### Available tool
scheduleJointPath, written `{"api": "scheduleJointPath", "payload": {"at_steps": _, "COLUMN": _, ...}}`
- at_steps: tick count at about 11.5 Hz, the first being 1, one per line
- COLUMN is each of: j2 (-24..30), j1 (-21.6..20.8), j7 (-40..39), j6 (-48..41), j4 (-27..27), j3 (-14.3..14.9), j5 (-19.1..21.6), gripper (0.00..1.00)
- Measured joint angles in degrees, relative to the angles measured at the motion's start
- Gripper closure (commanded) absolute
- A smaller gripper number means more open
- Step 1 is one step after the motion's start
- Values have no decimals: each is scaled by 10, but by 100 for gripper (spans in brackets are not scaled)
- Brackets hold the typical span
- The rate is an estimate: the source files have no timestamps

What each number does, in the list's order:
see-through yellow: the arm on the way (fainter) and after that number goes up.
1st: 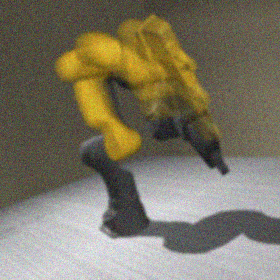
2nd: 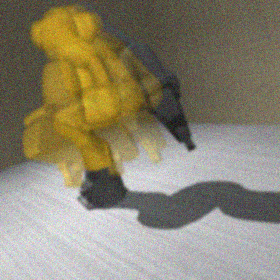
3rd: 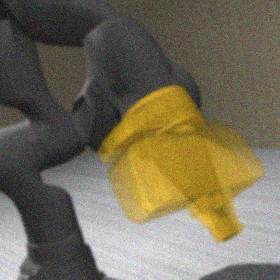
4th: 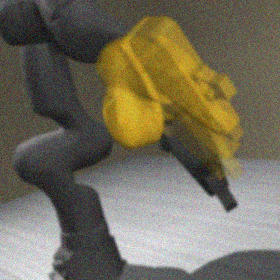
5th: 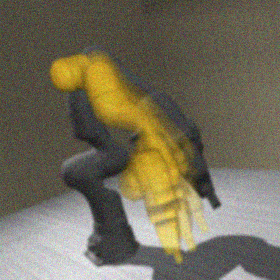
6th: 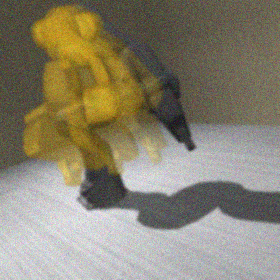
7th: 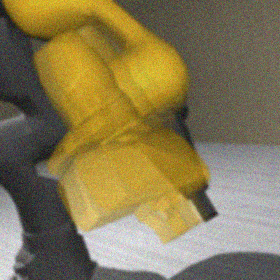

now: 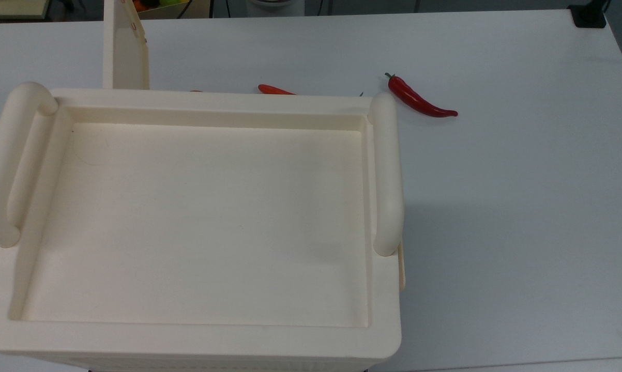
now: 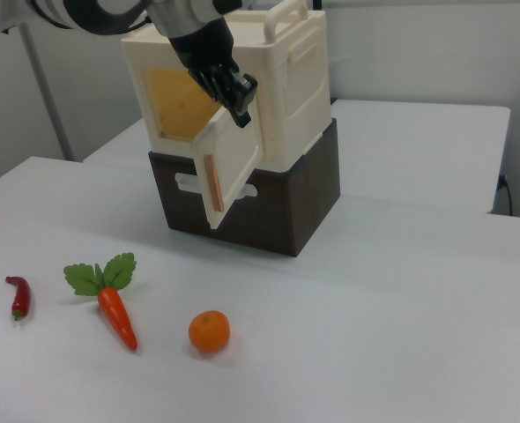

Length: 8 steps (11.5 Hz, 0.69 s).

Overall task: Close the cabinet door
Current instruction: 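Continue pushing the door until it sits flush against the cabinet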

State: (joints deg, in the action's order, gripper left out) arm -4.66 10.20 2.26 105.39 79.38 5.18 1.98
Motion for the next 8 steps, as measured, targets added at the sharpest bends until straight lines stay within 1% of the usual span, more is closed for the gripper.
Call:
{"api": "scheduleJointPath", "payload": {"at_steps": 4, "j2": -14, "j1": -8, "j7": 0, "j6": 16, "j4": 0, "j3": -9, "j5": 20, "gripper": 100}}
{"api": "scheduleJointPath", "payload": {"at_steps": 6, "j2": -21, "j1": -20, "j7": 0, "j6": 34, "j4": 0, "j3": -12, "j5": 38, "gripper": 100}}
{"api": "scheduleJointPath", "payload": {"at_steps": 8, "j2": -28, "j1": -39, "j7": 3, "j6": 53, "j4": 0, "j3": -14, "j5": 47, "gripper": 100}}
